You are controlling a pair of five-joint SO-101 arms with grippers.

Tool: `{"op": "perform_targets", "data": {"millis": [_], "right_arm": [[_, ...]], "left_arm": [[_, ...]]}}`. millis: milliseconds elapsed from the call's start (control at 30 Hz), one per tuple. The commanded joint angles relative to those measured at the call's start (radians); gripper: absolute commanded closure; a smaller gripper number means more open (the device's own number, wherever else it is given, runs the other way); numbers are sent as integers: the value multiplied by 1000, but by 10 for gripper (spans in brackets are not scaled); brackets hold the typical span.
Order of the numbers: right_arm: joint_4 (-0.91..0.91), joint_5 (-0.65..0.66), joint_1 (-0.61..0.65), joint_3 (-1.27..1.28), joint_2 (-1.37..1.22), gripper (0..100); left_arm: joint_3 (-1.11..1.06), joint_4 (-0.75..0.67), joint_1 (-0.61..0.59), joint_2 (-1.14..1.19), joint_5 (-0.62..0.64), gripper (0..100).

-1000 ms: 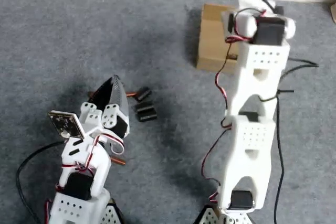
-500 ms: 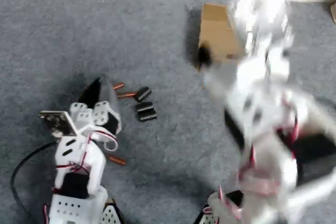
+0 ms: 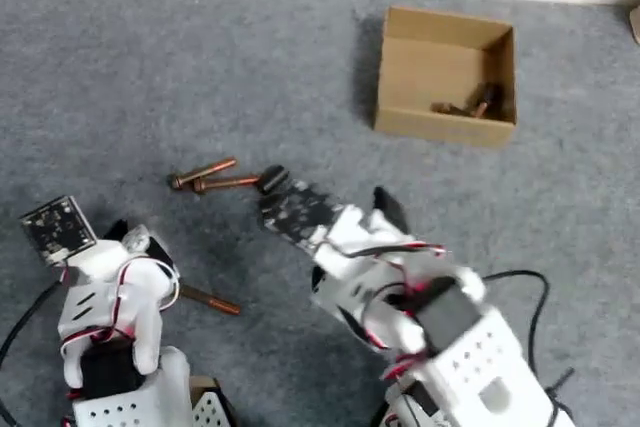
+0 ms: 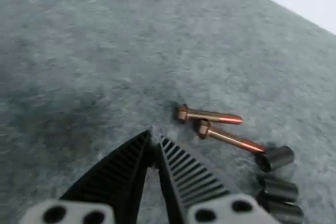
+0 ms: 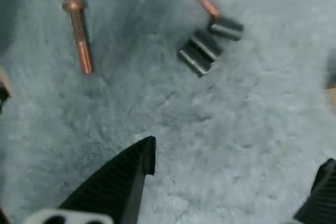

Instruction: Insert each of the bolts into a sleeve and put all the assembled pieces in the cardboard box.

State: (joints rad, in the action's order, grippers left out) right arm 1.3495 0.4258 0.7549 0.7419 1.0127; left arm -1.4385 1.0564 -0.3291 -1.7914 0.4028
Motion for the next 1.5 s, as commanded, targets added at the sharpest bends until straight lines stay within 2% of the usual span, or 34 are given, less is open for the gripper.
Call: {"op": "perform_targets", "data": {"millis": [0,333,567,767,900,1100,1467], "right_arm": [[-194,69,41,104,-54,581],[-463,138,54,28,-460,581],[-495,180,54,-101,-710,581],[-553,183,76,-171,-883,581],[-561,216,93,-209,-995,581],[-565,222,93,-226,-1102,581],[-561,226,97,-222,-1135,581]], "left_arm": [[48,5,-25,-4,-5,993],[47,5,-28,-4,-6,993],[30,5,-30,-4,-6,993],[-42,-112,-30,-4,-6,993],[-53,-126,-30,-4,-6,993],[-53,-127,-30,-4,-6,993],[-53,-129,-31,-4,-6,993]]}}
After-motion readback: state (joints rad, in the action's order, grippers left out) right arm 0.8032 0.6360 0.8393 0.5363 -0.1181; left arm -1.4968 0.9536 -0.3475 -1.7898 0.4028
